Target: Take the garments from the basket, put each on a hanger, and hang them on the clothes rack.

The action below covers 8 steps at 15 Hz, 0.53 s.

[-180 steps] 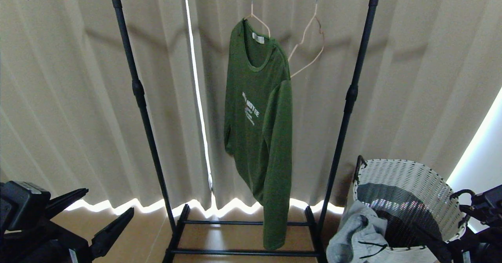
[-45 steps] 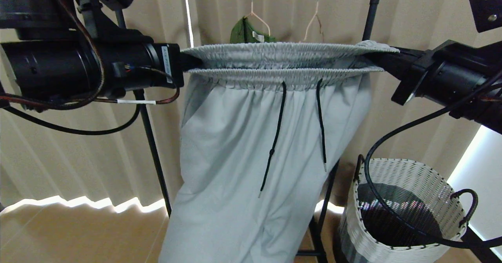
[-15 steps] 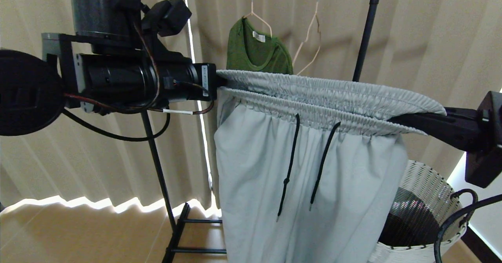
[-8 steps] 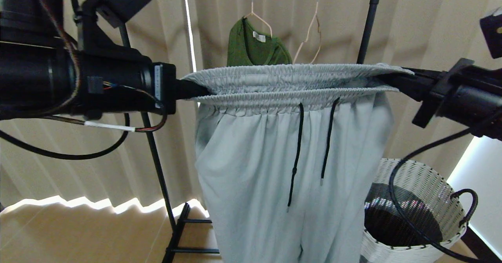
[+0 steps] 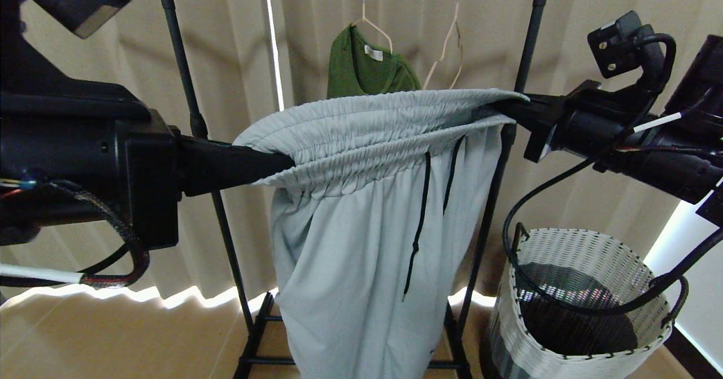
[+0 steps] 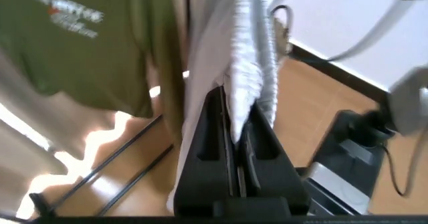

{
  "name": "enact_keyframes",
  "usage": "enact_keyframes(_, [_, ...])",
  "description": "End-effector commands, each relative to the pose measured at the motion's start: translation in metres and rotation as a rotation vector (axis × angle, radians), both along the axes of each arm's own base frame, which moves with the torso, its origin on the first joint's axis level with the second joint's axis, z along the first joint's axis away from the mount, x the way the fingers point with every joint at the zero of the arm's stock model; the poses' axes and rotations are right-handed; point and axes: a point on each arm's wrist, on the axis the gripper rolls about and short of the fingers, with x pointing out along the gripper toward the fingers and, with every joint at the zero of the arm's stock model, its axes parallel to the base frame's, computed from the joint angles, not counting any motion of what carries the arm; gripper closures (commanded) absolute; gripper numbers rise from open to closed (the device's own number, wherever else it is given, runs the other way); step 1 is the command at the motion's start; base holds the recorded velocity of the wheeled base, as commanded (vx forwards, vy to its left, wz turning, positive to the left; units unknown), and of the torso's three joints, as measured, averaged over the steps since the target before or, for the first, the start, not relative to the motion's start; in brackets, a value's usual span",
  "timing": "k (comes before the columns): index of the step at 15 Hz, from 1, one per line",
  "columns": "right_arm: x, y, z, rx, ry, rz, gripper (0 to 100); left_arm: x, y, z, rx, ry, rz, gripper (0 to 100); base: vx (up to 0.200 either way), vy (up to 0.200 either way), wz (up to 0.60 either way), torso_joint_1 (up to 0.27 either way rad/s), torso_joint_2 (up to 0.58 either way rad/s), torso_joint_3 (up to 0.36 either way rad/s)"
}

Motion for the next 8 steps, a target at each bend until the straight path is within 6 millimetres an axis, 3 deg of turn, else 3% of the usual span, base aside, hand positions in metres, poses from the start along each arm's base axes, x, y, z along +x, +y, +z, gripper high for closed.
enact_keyframes(1, [0.001,0.001,-0.003,-0.003,0.01,0.001,100,-0.005,0.002,0.002,-0.002,-0.017,-0.012,100,0.0,0.0,0.0,0.0,0.0,0.0])
enact_keyframes(5, [-0.021,-0.008,0.018,0.018,-0.045,-0.041,100,0.032,0.008,-0.008,0.138,-0.144,0.171,100,0.0,0.0,0.0,0.0,0.0,0.0])
enact_keyframes(8, [-0.052,-0.02,0.03,0.015,-0.036,-0.043,100,0.054,0.0,-0.031,0.163,-0.217,0.33,100,0.0,0.0,0.0,0.0,0.0,0.0])
